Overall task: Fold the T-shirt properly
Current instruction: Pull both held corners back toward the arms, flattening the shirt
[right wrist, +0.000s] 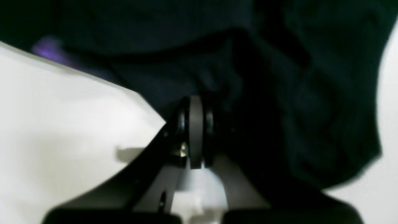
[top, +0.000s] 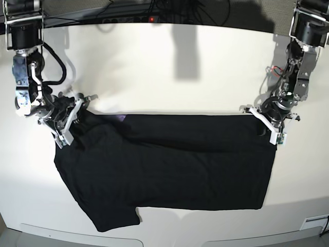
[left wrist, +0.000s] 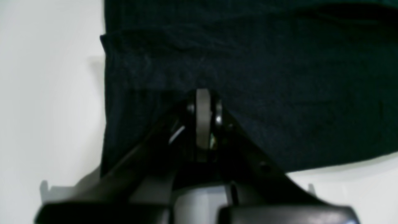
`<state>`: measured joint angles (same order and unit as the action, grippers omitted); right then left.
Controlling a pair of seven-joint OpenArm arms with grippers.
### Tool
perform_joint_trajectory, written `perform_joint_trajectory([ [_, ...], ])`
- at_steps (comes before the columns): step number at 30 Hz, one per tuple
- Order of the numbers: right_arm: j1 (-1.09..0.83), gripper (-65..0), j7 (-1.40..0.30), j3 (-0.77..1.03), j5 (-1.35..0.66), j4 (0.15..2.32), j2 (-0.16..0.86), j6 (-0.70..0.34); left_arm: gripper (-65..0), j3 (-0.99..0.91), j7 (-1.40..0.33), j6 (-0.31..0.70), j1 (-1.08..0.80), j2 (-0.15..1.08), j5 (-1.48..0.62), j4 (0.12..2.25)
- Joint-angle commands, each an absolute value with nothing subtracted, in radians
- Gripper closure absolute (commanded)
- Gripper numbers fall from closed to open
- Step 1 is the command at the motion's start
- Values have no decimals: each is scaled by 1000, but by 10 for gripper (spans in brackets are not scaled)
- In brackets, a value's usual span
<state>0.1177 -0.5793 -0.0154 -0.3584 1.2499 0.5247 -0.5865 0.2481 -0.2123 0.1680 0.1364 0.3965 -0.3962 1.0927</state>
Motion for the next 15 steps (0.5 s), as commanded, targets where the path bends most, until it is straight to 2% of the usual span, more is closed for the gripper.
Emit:
perform_joint_trajectory([
  [1,137,0,-538,-6,-341,1259,546,-569,0,244,-223,176,150,400,-394,1099],
  [8,152,0,-442,-6,-216,1150,546,-533,0,244,-246,176,147,397,-389,1099],
  [15,129,0,-440,-6,-204,1102,556,-537,0,244,-319,176,132,403,-380,1099],
])
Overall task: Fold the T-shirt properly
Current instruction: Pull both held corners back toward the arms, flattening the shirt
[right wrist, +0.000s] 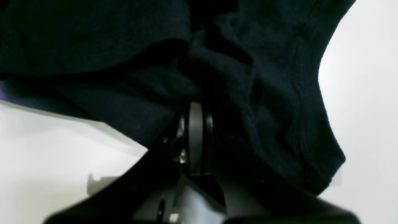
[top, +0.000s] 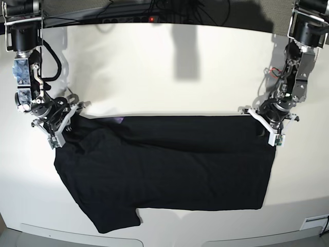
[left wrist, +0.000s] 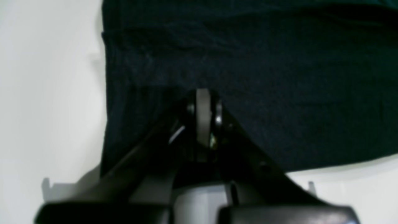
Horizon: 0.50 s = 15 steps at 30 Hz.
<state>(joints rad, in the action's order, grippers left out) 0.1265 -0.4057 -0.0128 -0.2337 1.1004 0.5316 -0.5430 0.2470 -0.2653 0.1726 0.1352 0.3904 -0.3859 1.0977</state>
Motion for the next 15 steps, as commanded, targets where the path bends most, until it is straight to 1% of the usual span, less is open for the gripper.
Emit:
perform_joint_trajectory([
  [1,118,0,-440,-6,-204,1102,563,-542,0,244,-319,176,121,404,-364,1099],
  [9,-84,0,-389,-6,-275,1175,633,-546,0,244,-284,180,-14,429,-339,1102],
  [15,-256,0,-370,15,-300,1273,645,-546,0,242,-258,179,-152,472,-342,1164],
])
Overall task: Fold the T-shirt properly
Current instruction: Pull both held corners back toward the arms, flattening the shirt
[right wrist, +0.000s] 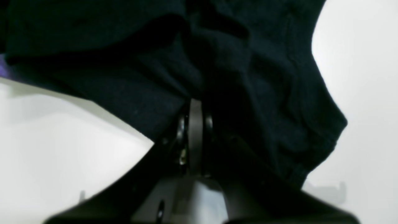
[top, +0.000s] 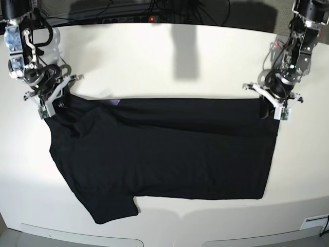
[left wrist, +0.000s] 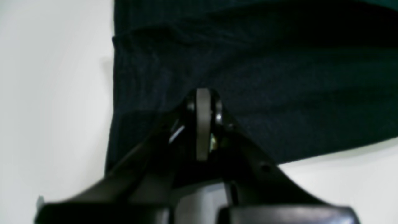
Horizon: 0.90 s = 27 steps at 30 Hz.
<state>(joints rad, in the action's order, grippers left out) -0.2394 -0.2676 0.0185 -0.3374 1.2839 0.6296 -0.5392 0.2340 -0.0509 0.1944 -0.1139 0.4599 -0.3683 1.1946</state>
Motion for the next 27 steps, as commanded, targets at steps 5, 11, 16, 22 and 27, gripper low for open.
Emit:
perform_joint_trajectory([
  [5,-408,0,-366,99,-361,1365,633,-547,0,221,-233,179,-302,508,-342,1259],
  [11,-581,0,-364,273,-370,1489,524,-592,0,102,-210,190,-474,508,-342,1367],
  [16,-668,0,-358,379,-367,1551,418,-659,0,8,-211,286,-584,508,-342,1465],
  [22,-742,0,-358,474,-367,1611,327,-698,0,-59,-215,293,-671,508,-341,1563],
  [27,-780,0,-356,519,-367,1691,291,-698,0,-107,-214,293,-679,508,-341,1628],
])
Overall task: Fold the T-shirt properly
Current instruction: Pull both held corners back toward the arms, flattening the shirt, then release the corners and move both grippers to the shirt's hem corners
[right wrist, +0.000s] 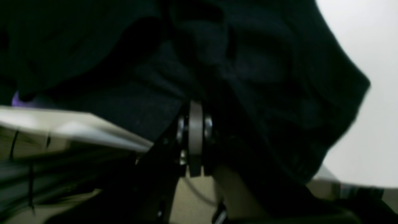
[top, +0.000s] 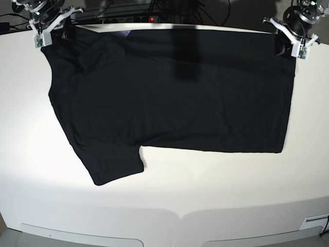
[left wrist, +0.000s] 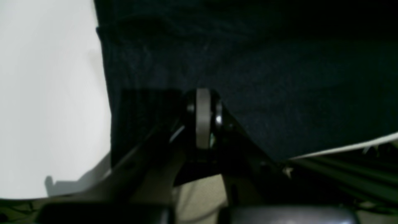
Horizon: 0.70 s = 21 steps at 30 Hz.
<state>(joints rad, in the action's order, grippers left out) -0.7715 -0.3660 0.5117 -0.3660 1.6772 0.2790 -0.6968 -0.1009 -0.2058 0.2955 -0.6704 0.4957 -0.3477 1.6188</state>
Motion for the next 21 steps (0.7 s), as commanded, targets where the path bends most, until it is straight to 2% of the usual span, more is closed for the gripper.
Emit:
perform_joint_trajectory([
  [1,-779,0,-356,523,-367,1702,291,-698,0,-115,-214,293,-678,508,-341,1646],
  [14,-773,0,-380,541,-368,1949,316,-698,0,-310,-214,293,-665,517,-342,1909],
  [18,-703,0,-390,541,-375,1958,324,-655,0,-320,-216,296,-573,518,-342,1898],
  [21,-627,0,-425,540,-375,1958,324,-656,0,-319,-221,361,-459,518,-380,1846],
])
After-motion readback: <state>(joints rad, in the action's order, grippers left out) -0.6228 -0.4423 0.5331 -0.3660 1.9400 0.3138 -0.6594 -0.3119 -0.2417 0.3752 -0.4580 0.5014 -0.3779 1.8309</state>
